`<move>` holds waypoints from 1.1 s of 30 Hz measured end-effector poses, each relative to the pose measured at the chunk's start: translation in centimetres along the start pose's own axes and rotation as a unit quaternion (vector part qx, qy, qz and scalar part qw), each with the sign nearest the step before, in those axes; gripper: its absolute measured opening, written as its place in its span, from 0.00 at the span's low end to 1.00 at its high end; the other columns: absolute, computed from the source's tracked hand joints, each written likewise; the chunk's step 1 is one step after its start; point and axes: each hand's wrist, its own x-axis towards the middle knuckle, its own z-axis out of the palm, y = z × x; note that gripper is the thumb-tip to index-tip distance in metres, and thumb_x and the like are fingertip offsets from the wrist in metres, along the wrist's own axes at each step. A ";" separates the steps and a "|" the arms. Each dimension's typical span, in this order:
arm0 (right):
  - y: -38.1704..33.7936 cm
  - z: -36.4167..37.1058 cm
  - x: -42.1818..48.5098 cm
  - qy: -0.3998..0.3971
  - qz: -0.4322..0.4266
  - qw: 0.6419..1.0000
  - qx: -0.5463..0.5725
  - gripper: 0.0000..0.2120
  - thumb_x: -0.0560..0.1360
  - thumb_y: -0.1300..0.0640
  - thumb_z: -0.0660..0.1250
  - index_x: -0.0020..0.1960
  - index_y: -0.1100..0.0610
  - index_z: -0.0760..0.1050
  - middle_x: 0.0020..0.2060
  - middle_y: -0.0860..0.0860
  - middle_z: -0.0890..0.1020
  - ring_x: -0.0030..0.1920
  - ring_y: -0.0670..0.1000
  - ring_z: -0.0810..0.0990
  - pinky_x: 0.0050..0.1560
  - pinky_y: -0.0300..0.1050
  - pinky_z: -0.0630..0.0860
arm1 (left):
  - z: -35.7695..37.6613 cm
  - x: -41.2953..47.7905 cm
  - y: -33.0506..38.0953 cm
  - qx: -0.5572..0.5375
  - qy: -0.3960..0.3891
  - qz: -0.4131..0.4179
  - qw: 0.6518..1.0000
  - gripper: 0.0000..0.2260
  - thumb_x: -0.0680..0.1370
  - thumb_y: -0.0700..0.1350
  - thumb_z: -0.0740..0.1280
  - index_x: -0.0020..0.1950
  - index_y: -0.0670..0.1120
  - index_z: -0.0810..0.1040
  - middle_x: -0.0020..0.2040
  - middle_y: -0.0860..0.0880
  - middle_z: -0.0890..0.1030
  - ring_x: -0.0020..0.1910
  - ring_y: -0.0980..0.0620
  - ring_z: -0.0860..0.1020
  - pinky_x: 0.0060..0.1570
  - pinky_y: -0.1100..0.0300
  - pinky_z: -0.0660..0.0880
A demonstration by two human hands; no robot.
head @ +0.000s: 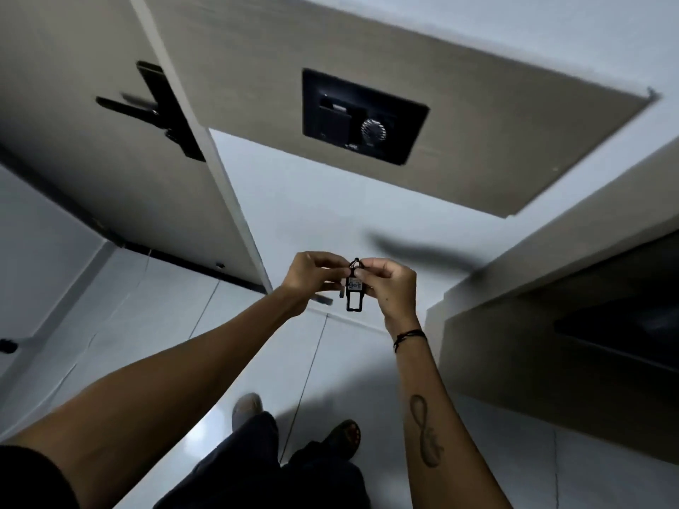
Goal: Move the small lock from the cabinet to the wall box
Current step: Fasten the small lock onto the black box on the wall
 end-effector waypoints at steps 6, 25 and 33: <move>-6.0 4.3 -0.8 -0.044 -0.067 0.996 -0.036 0.07 0.75 0.68 0.78 0.51 0.62 0.86 0.43 0.56 0.90 0.40 0.48 0.88 0.43 0.41 0.87 | -5.5 -2.2 5.5 -0.014 0.010 0.084 0.996 0.04 0.75 0.34 0.78 0.45 0.42 0.89 0.38 0.46 0.86 0.35 0.47 0.80 0.41 0.56 0.83; -22.5 10.3 -3.2 -0.001 -0.243 0.970 0.011 0.06 0.75 0.67 0.78 0.51 0.61 0.85 0.40 0.53 0.87 0.37 0.43 0.87 0.40 0.40 0.86 | -10.4 -5.8 21.9 -0.033 0.014 0.287 0.957 0.09 0.75 0.31 0.77 0.44 0.45 0.88 0.37 0.48 0.89 0.37 0.52 0.88 0.44 0.59 0.86; -27.7 8.1 -3.0 0.037 -0.299 0.953 -0.024 0.07 0.75 0.65 0.79 0.51 0.59 0.85 0.47 0.61 0.89 0.42 0.49 0.88 0.38 0.40 0.85 | -8.7 -5.8 27.3 -0.003 -0.001 0.338 0.941 0.05 0.75 0.34 0.78 0.46 0.42 0.88 0.36 0.50 0.88 0.36 0.54 0.85 0.42 0.60 0.84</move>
